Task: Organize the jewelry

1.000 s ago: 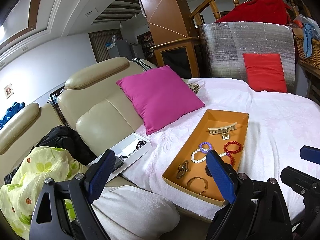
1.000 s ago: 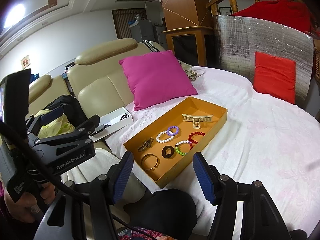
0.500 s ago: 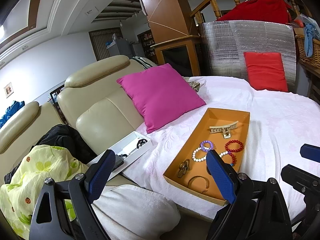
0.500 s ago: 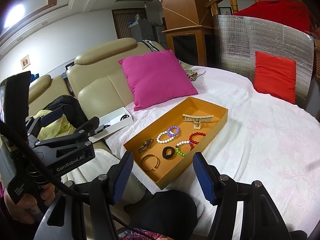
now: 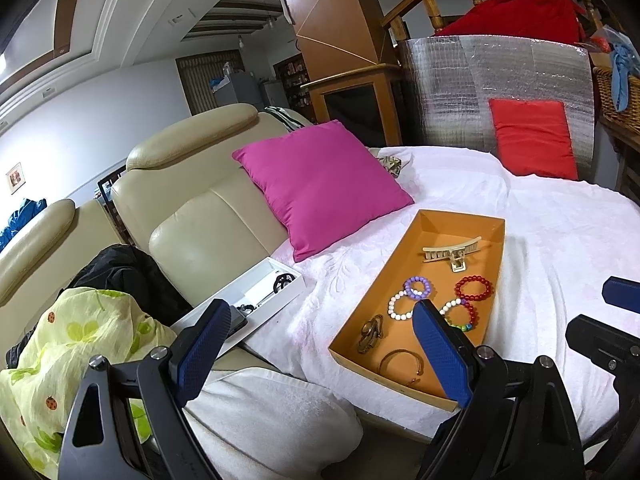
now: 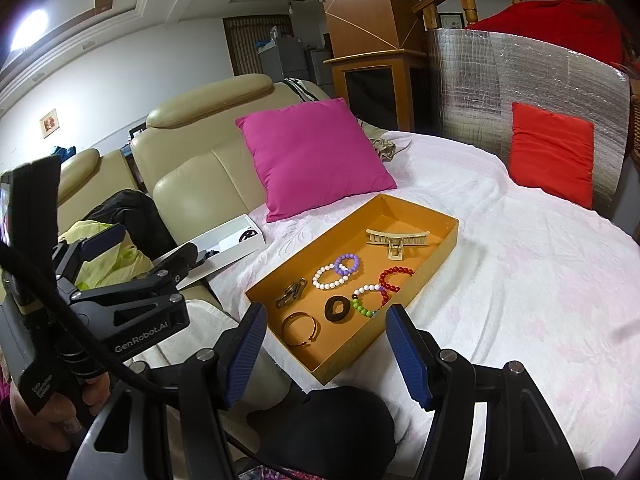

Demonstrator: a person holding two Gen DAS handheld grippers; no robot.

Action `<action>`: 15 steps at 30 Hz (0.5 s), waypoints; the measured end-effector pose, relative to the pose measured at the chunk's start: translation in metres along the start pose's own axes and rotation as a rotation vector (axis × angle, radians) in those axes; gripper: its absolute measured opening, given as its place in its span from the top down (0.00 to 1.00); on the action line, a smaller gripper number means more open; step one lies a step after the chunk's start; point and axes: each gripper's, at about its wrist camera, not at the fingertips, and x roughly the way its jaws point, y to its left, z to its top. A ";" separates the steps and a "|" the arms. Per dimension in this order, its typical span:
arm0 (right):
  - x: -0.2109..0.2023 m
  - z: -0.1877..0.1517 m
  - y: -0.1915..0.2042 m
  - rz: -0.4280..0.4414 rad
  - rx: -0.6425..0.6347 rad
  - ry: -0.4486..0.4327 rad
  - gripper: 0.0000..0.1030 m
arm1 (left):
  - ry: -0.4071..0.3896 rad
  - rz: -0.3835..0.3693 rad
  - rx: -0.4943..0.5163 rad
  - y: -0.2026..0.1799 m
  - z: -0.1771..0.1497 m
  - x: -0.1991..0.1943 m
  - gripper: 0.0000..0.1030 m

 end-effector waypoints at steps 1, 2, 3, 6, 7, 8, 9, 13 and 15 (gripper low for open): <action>0.002 0.001 0.000 -0.002 -0.002 0.001 0.36 | 0.003 0.001 0.000 0.000 0.000 0.002 0.11; 0.005 0.002 0.000 -0.006 -0.005 0.003 0.36 | 0.006 0.000 0.002 0.000 0.001 0.005 0.11; 0.008 0.004 -0.001 -0.007 -0.006 0.005 0.36 | 0.009 0.003 0.005 0.000 0.002 0.009 0.11; 0.017 0.007 -0.003 -0.006 -0.002 0.013 0.36 | 0.019 0.000 -0.001 0.002 0.005 0.019 0.11; 0.021 0.009 -0.004 -0.006 -0.003 0.018 0.36 | 0.023 0.000 -0.004 0.002 0.006 0.021 0.11; 0.026 0.011 -0.004 -0.008 -0.006 0.023 0.36 | 0.027 0.001 -0.007 0.003 0.006 0.024 0.11; 0.030 0.013 -0.005 -0.011 -0.009 0.025 0.36 | 0.033 -0.002 -0.009 0.002 0.007 0.029 0.11; 0.046 0.019 -0.008 -0.022 -0.023 0.034 0.36 | 0.052 -0.007 -0.007 0.000 0.011 0.048 0.11; 0.056 0.023 -0.010 -0.027 -0.023 0.039 0.36 | 0.065 -0.015 -0.014 0.000 0.013 0.059 0.11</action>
